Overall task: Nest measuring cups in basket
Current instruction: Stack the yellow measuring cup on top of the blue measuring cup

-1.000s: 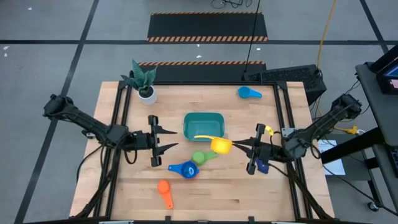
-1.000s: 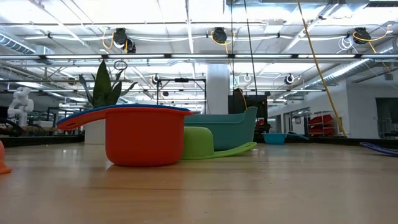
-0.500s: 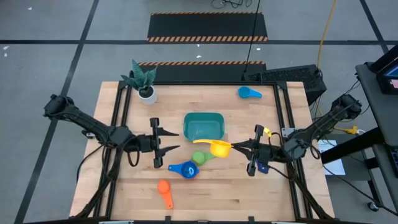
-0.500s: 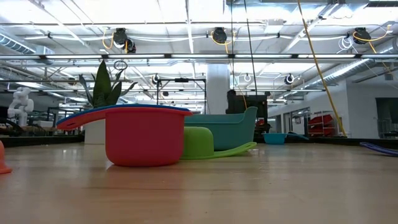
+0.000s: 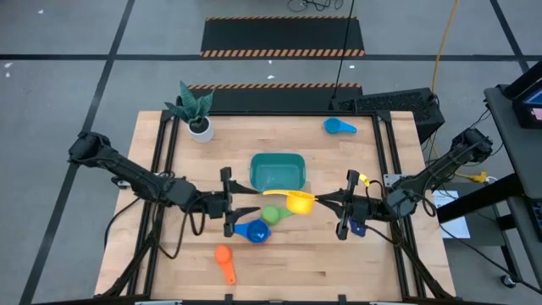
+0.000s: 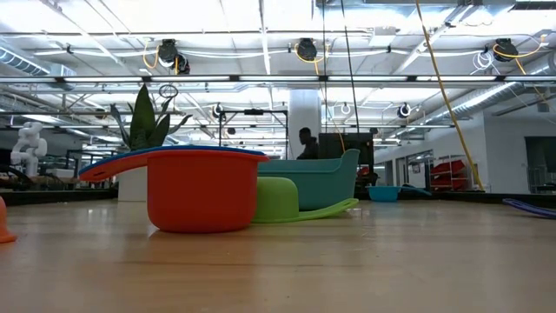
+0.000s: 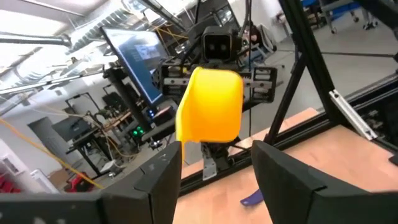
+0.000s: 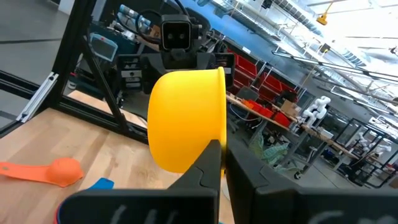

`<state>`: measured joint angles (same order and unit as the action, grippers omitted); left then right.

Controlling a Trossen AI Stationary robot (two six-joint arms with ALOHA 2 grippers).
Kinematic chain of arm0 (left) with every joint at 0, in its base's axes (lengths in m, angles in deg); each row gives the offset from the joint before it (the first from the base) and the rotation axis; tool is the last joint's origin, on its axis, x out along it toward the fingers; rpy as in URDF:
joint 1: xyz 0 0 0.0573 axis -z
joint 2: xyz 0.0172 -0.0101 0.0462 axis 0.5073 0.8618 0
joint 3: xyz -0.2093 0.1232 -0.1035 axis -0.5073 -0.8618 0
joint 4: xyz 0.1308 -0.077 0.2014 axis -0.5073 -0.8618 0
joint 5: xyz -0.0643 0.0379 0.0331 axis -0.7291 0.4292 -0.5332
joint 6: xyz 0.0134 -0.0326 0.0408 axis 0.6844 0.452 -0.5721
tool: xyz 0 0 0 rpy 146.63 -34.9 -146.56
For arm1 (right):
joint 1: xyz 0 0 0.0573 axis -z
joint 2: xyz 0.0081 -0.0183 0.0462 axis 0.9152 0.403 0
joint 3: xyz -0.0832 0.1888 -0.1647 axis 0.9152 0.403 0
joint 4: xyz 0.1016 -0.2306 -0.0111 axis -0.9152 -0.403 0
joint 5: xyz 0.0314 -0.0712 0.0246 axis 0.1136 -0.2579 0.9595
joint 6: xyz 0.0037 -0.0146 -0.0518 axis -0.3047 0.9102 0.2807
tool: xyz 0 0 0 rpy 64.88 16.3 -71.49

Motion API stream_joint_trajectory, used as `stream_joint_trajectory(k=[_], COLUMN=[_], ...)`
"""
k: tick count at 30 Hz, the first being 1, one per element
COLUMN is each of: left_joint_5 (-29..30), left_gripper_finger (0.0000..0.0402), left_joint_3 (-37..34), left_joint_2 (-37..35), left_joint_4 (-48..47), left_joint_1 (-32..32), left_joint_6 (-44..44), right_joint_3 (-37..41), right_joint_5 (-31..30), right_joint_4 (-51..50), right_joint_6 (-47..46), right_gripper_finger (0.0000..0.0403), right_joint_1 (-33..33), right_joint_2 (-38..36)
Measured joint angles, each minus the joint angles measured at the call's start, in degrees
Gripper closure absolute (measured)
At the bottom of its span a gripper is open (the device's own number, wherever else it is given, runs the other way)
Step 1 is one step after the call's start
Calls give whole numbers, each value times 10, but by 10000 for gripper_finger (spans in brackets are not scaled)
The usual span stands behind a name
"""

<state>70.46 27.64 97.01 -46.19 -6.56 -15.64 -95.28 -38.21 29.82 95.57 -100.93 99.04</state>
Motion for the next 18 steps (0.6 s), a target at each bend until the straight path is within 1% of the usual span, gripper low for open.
stream_joint_trajectory(k=[8, 18], left_joint_5=[0, 4], left_gripper_finger=[211, 211], left_joint_3=[19, 19], left_joint_2=[15, 15], left_joint_4=[10, 9], left_joint_1=[-5, -29], left_joint_6=[-1, 39], right_joint_3=[0, 0], right_joint_5=[1, 1], right_joint_4=[5, 13], right_joint_6=[0, 2], right_gripper_finger=[403, 403], right_joint_1=[-10, -10], right_joint_2=[0, 0])
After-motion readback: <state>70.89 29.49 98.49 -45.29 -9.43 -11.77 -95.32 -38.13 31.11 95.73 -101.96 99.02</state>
